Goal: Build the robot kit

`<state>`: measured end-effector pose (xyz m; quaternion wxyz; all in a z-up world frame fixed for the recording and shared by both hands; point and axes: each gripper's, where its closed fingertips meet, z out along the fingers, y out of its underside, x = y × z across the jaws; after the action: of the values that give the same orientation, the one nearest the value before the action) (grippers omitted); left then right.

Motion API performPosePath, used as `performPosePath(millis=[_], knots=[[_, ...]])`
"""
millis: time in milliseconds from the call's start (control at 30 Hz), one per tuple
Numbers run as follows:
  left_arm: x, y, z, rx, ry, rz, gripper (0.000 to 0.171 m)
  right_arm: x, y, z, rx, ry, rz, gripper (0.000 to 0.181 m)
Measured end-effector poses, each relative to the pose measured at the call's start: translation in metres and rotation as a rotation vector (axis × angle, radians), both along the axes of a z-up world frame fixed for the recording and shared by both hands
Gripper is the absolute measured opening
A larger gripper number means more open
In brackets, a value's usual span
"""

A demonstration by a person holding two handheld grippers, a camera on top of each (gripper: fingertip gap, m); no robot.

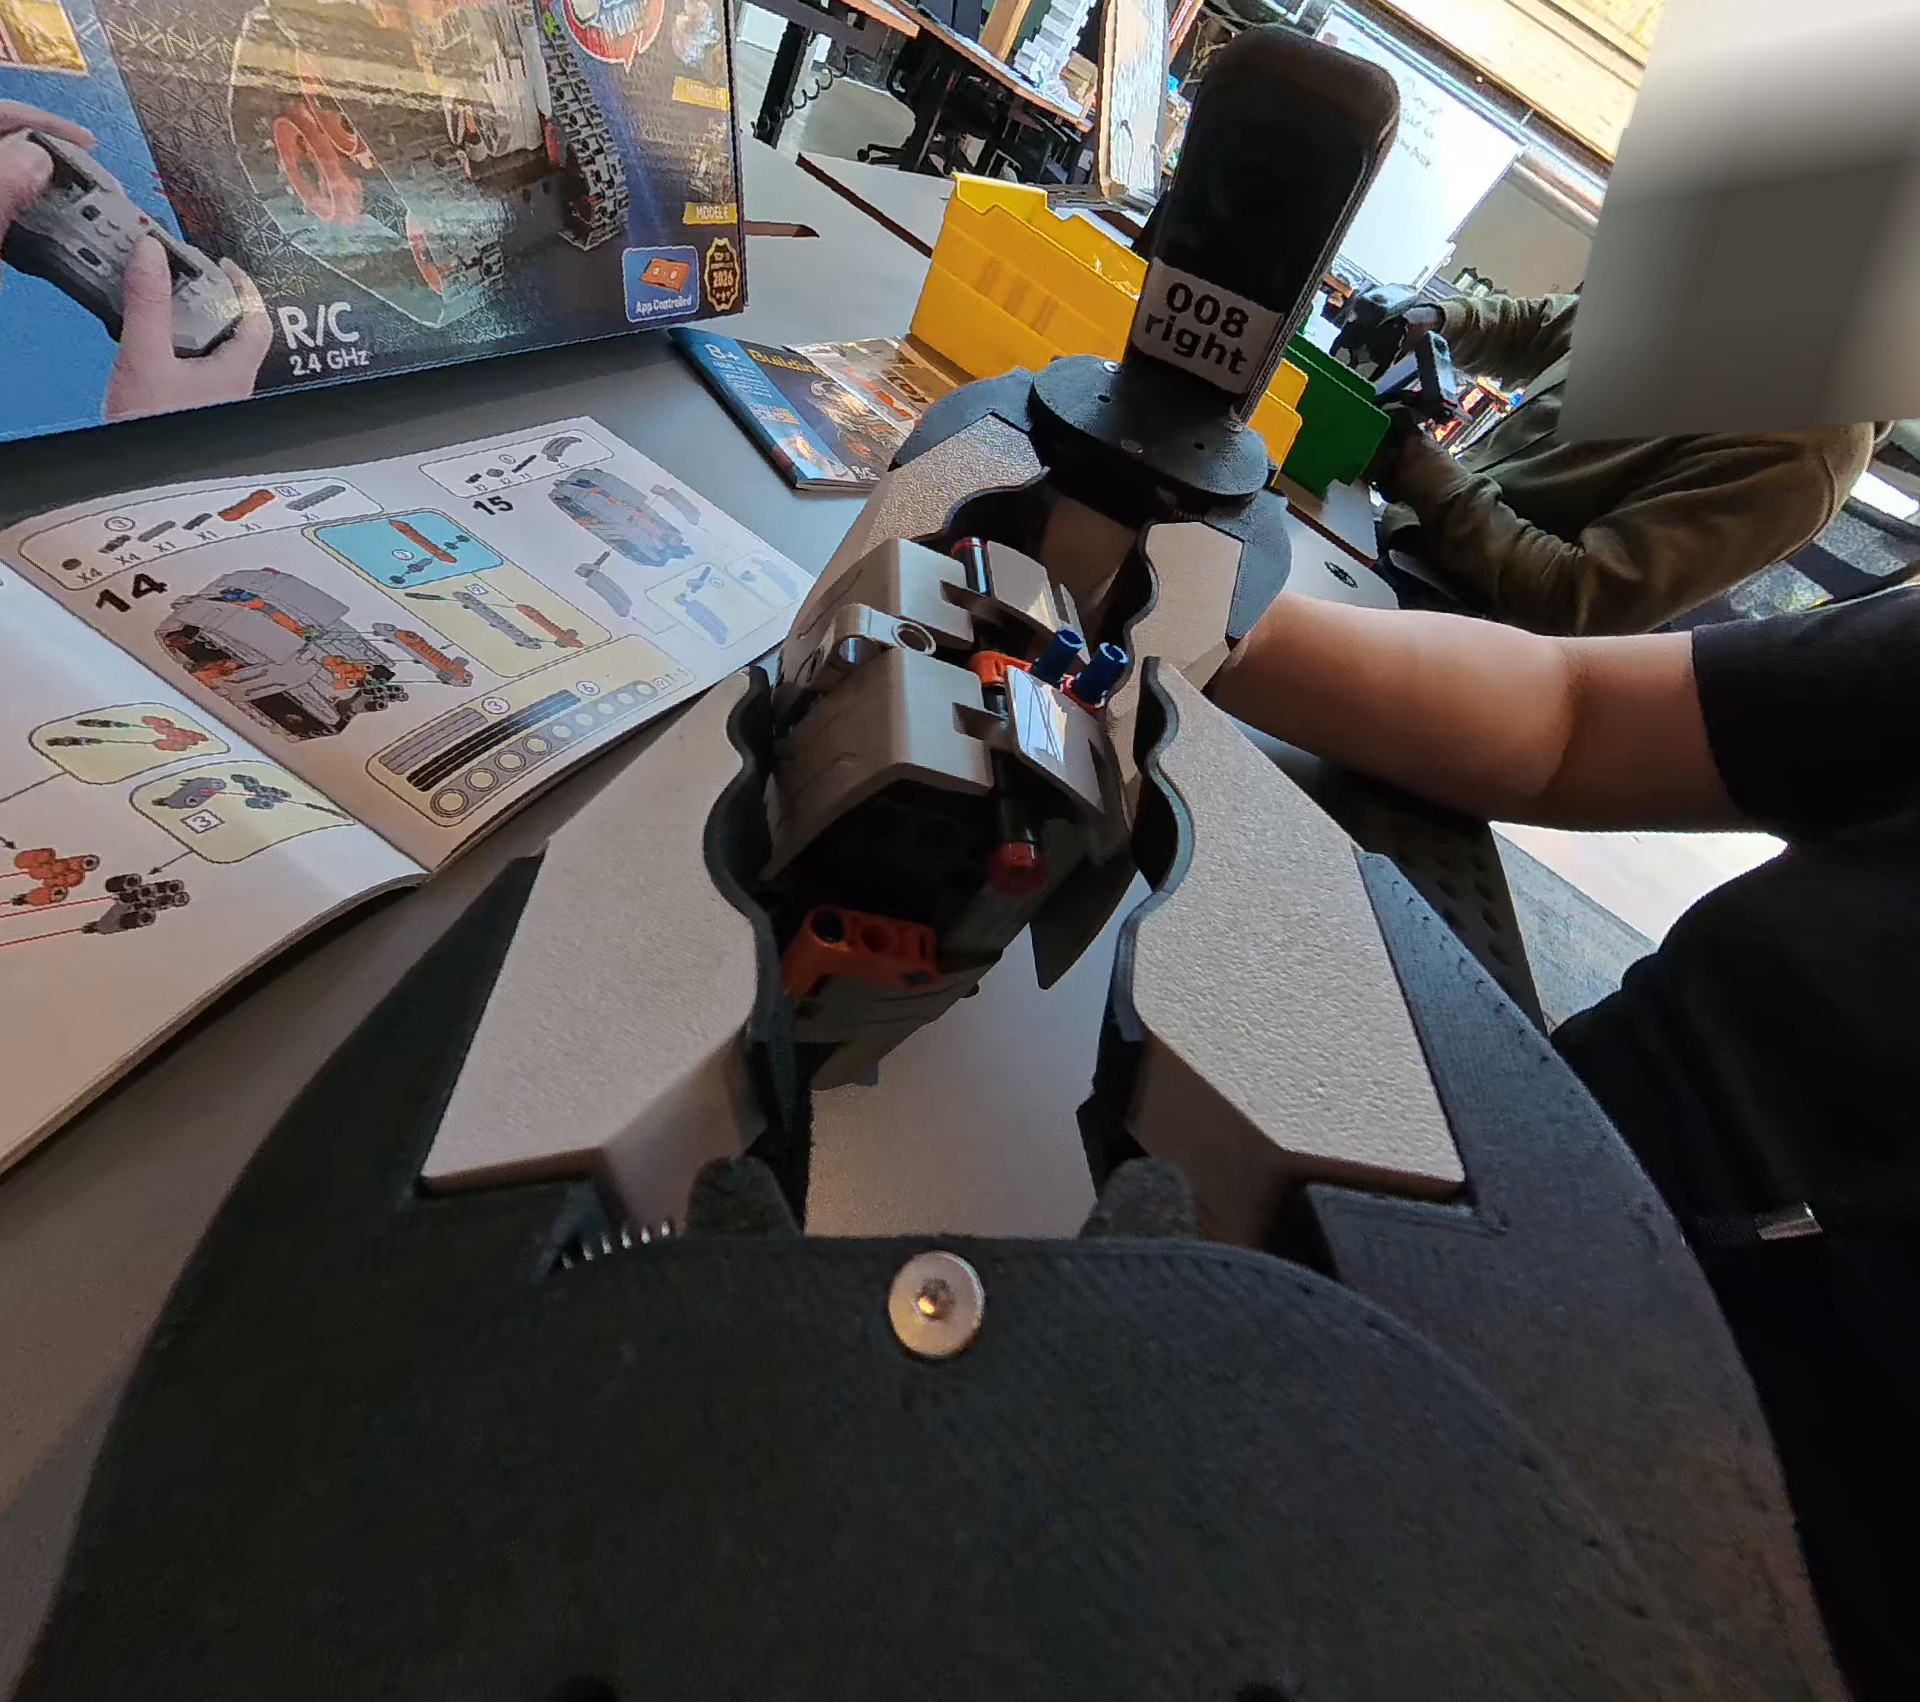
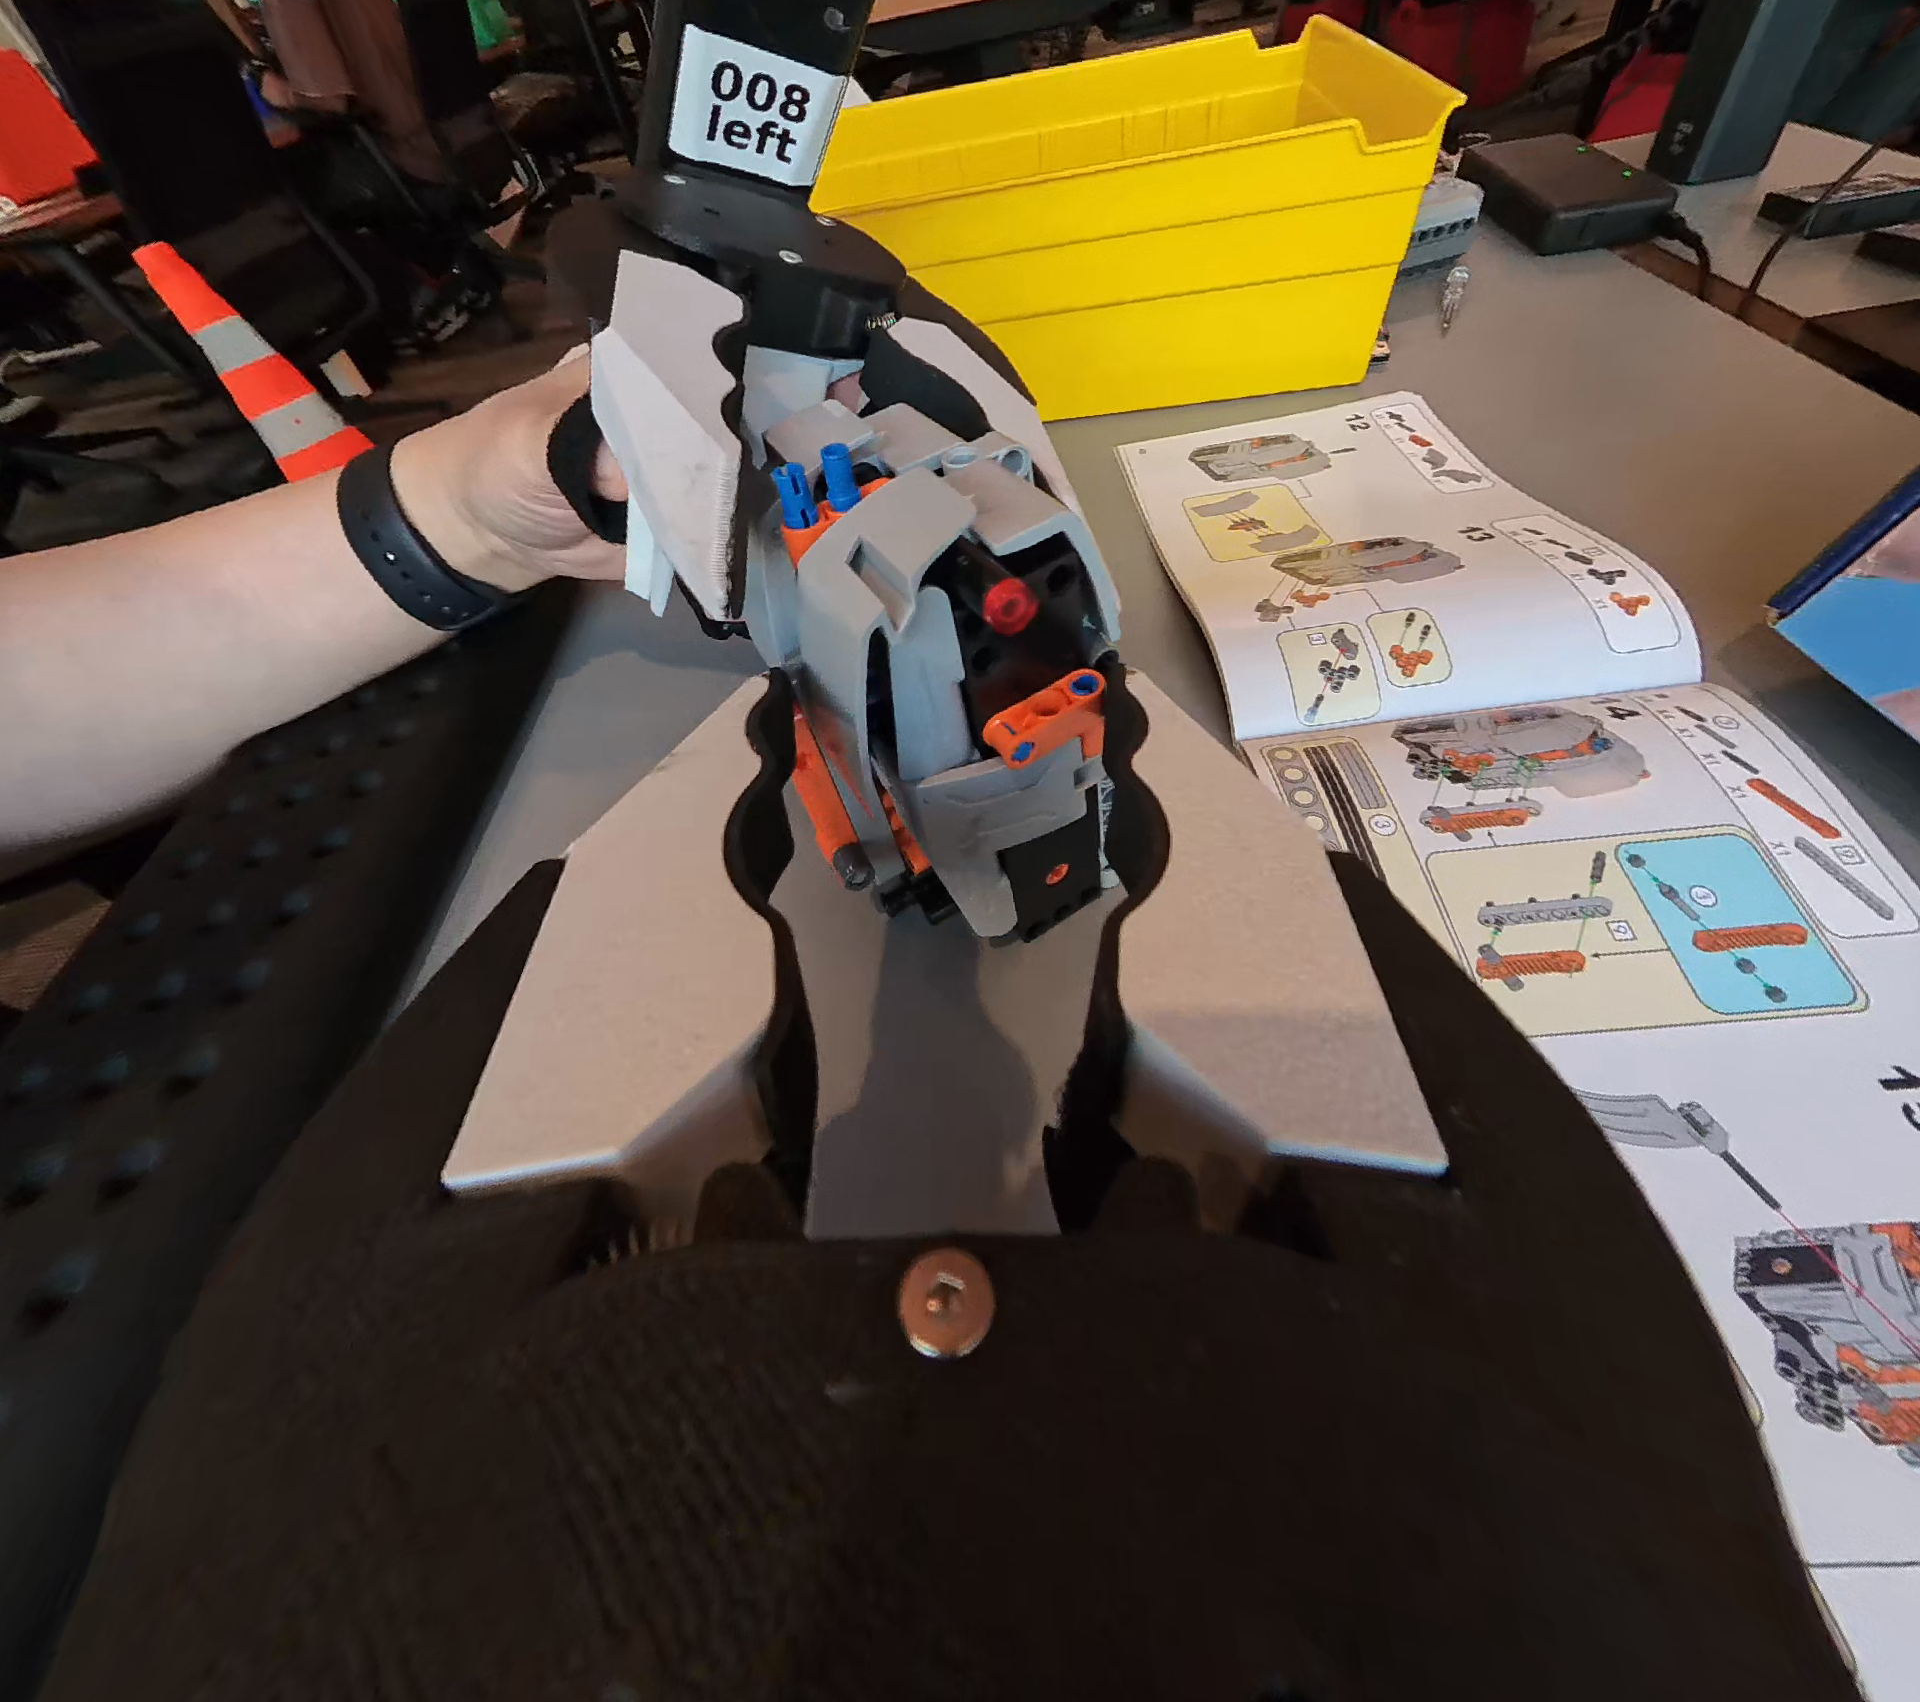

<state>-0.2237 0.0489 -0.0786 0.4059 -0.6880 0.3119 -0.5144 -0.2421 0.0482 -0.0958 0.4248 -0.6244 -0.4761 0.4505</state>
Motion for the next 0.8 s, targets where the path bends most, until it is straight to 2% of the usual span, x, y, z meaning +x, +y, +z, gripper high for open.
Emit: performPosePath(millis=[333, 500, 567, 600, 700, 800], knots=[[0.001, -0.002, 0.0, 0.021, 0.011, 0.004, 0.068, 0.001, -0.001, -0.001, 0.026, -0.043, -0.003, 0.058], [0.001, -0.002, 0.0, 0.021, 0.017, 0.004, 0.068, 0.001, -0.003, 0.0, 0.009, -0.014, 0.018, 0.059], [0.001, -0.002, 0.0, 0.019, 0.015, 0.006, 0.068, 0.001, -0.011, 0.002, -0.012, 0.018, 0.061, 0.076], [0.001, -0.002, 0.0, 0.015, 0.008, 0.006, 0.068, 0.001, -0.013, 0.003, -0.016, 0.027, 0.064, 0.08], [0.001, -0.003, 0.0, 0.014, 0.001, 0.0, 0.068, 0.002, -0.007, -0.002, 0.072, -0.02, 0.02, 0.066], [0.001, -0.002, 0.0, 0.008, -0.004, 0.003, 0.068, 0.001, -0.007, -0.004, 0.123, -0.053, 0.019, 0.068]])
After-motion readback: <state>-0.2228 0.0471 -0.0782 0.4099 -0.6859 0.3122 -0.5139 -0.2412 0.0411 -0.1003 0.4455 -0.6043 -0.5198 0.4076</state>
